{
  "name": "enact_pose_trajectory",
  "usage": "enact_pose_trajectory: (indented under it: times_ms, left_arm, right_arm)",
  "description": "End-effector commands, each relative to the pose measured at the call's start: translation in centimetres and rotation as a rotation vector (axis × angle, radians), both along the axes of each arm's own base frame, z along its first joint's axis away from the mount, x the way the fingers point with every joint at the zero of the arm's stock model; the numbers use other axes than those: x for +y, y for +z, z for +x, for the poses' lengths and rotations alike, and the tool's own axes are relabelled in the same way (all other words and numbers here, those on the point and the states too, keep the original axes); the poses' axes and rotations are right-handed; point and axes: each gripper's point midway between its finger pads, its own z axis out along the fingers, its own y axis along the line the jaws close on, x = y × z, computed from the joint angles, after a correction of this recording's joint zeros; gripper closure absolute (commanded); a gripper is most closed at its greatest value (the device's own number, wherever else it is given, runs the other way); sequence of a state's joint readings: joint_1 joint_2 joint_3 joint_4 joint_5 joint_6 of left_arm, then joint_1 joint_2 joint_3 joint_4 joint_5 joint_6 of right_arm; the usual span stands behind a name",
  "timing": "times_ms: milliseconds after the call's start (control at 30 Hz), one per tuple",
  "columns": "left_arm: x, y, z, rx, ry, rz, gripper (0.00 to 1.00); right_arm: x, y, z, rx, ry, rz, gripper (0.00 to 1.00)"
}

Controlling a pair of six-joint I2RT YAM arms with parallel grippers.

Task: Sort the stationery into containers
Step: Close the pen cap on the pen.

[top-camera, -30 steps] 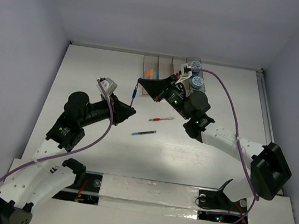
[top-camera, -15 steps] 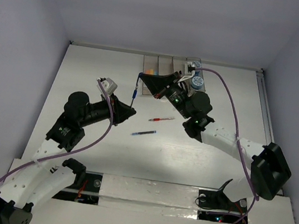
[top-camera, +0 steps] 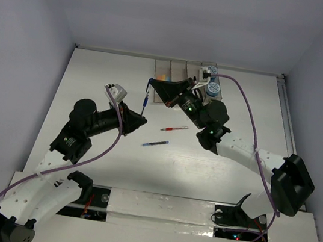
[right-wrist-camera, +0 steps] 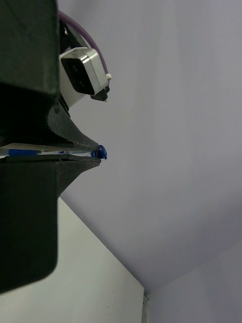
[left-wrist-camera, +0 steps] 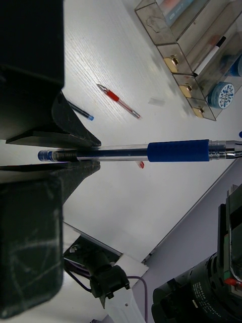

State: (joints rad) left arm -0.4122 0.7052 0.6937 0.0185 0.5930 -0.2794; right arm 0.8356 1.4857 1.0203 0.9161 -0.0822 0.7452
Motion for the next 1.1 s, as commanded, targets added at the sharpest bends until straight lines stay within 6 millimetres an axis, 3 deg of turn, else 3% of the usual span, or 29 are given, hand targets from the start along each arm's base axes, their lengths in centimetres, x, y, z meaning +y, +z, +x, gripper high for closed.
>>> enact_pose_trajectory:
  times_ms: [0,700,1067]
  left_arm:
    - [0.0,0.9,0.3,-0.038,0.005,-0.019,1.0]
    - [0.4,1.3,0.5,-0.056,0.037,-0.024,1.0]
    - [0.7,1.8,0.4,-0.073,0.05,-0.03,1.0]
  right_arm:
    - [-0.4,3.8,-1.1,-0.078,0.002,0.098,1.0]
    - [-0.2,1.9,-1.5,-0.057,0.007,0.064,1.0]
    - [1.2,-1.5,-1.6,-0.001,0.052,0.003,1.0]
